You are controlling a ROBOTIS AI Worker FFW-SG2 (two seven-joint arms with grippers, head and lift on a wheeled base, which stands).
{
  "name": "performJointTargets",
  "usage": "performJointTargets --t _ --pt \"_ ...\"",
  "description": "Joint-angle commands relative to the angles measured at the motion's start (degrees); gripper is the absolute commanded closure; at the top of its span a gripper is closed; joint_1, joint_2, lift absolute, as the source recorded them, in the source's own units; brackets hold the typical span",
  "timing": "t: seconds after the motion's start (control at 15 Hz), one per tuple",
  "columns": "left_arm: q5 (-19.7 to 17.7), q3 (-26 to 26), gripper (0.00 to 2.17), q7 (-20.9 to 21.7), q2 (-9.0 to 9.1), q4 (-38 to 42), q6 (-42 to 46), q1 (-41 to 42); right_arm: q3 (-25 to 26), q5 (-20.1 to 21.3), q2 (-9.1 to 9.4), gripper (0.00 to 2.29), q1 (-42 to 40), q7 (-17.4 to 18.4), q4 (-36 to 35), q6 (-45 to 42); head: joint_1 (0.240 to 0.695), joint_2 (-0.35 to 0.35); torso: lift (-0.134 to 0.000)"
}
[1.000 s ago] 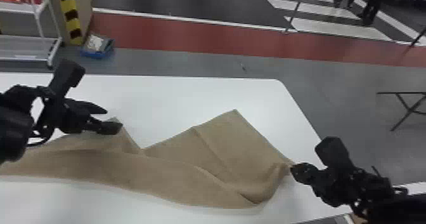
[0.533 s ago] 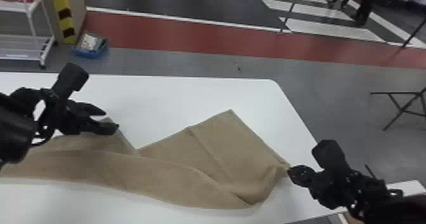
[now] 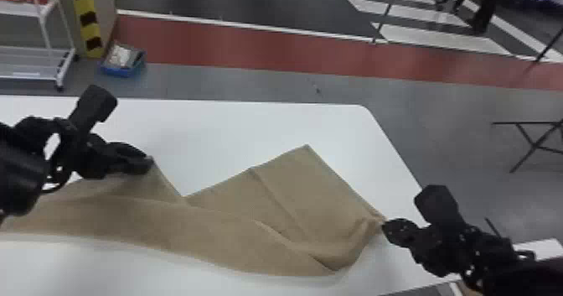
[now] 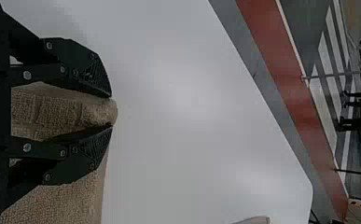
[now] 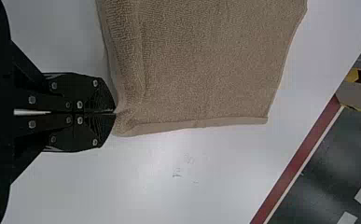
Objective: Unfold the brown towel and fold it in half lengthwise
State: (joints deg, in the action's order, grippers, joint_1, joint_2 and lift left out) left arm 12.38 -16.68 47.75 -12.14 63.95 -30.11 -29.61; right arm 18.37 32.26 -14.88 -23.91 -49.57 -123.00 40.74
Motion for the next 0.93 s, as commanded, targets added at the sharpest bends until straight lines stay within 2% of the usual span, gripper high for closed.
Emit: performJointTargets --t 0.0,0.07,0.13,0.27,0.4,0.6,0.8,0.87 --pt "0.10 -0.02 1.00 0.33 -0.08 -0.32 0.44 -0.01 0.08 0.00 0.02 1.69 0.00 0.00 -0.05 0.00 0.695 -0.285 -0.123" --pt "0.10 -0.02 1.38 0.33 -0.17 -0.32 0.44 -0.01 0.17 0.00 0.02 1.69 0.00 0.00 -0.05 0.00 0.695 -0.286 -0.123" --pt "-0.16 0.15 1.66 0.15 -0.17 -0.32 0.44 0.08 0.17 0.00 0.02 1.69 0.09 0.00 -0.05 0.00 0.695 -0.286 -0.123" --pt "-0.78 1.21 1.68 1.29 -0.69 3.02 -0.09 1.48 0.61 -0.70 0.20 1.69 0.27 1.40 -0.31 0.00 0.695 -0.285 -0.123" --pt "-1.57 5.60 1.68 4.02 -2.19 10.76 -4.13 3.59 2.28 -3.60 0.20 1.69 1.15 3.42 -1.28 0.71 0.695 -0.290 -0.123" --pt "-7.46 11.49 1.68 6.30 -5.09 17.44 -8.88 3.68 2.54 -7.47 0.99 1.69 6.33 9.14 -1.81 4.04 0.695 -0.280 -0.123" --pt "-12.64 16.06 1.68 7.27 -6.93 17.79 -8.88 1.13 0.44 -7.65 2.48 1.69 13.01 15.64 1.36 7.21 0.695 -0.241 -0.123" --pt "-14.05 17.38 1.68 7.36 -7.37 18.05 -9.23 0.51 0.08 -7.65 2.57 1.69 14.77 16.34 2.24 8.44 0.695 -0.229 -0.123"
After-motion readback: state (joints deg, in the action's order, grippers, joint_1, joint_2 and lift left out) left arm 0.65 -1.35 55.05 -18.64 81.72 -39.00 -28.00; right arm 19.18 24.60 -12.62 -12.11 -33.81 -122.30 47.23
